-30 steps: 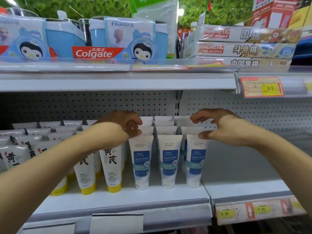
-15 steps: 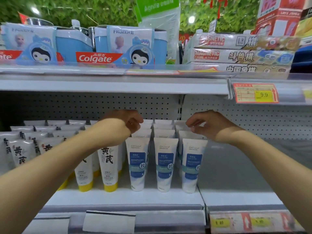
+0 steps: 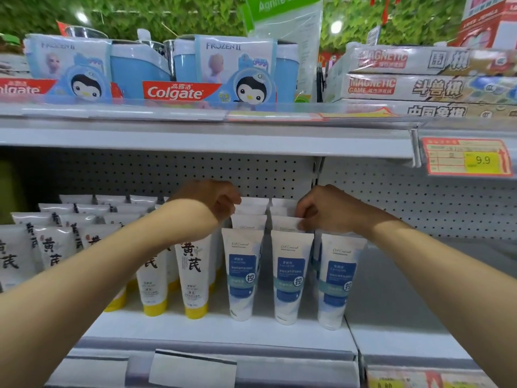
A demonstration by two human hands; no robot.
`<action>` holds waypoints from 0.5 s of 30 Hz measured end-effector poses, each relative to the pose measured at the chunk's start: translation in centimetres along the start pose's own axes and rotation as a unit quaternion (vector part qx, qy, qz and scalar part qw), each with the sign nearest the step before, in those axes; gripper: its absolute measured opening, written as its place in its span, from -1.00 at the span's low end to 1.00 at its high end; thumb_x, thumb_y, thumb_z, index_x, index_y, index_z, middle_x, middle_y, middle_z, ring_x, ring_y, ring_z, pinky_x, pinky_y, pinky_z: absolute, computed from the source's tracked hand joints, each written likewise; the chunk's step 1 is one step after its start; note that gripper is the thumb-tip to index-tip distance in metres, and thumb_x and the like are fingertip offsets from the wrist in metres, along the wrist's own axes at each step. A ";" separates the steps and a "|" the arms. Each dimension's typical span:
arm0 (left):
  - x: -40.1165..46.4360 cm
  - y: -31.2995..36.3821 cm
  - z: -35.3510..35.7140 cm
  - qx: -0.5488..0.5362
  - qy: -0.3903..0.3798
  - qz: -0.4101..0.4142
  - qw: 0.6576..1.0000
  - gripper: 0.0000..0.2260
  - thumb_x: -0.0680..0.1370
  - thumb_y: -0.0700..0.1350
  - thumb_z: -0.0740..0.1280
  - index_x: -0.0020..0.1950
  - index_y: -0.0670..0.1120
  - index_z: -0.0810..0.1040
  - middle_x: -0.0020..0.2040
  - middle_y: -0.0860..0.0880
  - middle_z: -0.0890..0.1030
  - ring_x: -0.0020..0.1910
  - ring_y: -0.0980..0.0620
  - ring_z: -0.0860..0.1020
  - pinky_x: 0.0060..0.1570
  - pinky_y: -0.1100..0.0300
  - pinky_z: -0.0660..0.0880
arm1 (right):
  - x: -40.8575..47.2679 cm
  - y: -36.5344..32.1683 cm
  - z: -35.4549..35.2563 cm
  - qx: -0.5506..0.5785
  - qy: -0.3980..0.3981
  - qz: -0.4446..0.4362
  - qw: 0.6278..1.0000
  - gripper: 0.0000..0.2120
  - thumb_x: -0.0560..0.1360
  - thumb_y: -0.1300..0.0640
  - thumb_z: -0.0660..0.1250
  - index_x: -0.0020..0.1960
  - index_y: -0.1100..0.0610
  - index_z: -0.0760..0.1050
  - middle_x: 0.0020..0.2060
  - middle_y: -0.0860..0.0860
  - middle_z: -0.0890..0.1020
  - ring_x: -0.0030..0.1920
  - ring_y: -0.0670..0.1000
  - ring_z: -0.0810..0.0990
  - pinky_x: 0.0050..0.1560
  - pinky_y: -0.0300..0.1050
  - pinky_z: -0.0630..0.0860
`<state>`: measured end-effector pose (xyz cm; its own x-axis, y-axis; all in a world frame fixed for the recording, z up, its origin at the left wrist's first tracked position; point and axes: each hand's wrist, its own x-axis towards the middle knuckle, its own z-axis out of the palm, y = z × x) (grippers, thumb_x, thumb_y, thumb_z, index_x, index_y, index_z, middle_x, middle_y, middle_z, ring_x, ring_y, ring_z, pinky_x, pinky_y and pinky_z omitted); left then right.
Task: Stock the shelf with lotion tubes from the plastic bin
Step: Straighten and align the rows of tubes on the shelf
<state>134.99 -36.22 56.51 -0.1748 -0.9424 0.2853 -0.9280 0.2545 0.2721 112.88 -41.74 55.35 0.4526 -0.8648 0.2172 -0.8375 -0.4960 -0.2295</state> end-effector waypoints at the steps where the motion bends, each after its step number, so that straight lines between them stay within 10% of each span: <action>1: 0.1 -0.1 0.1 -0.006 0.001 0.001 1.000 -0.79 0.61 -0.13 0.16 0.19 0.03 0.51 0.14 0.05 0.60 0.00 0.08 0.54 -0.01 0.27 0.43 | 0.0 0.0 0.0 0.001 0.001 0.002 1.000 -0.92 0.43 0.17 0.42 -0.09 0.14 0.65 -0.16 -0.04 0.67 -0.16 -0.10 0.60 -0.13 -0.36 0.43; 15: 0.5 0.5 0.6 -0.005 -0.007 0.008 1.000 -0.76 0.61 -0.10 0.15 0.22 0.03 0.51 0.18 0.02 0.58 0.08 0.01 0.57 0.17 0.11 0.50 | 0.1 0.0 0.3 0.005 -0.001 0.009 1.000 -0.95 0.44 0.19 0.41 -0.10 0.11 0.64 -0.21 -0.09 0.61 -0.14 -0.10 0.60 -0.08 -0.31 0.41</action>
<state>134.26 -36.68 56.19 -0.1940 -0.9410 0.2771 -0.9218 0.2715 0.2767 113.06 -41.86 55.10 0.4379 -0.8741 0.2103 -0.8429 -0.4805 -0.2421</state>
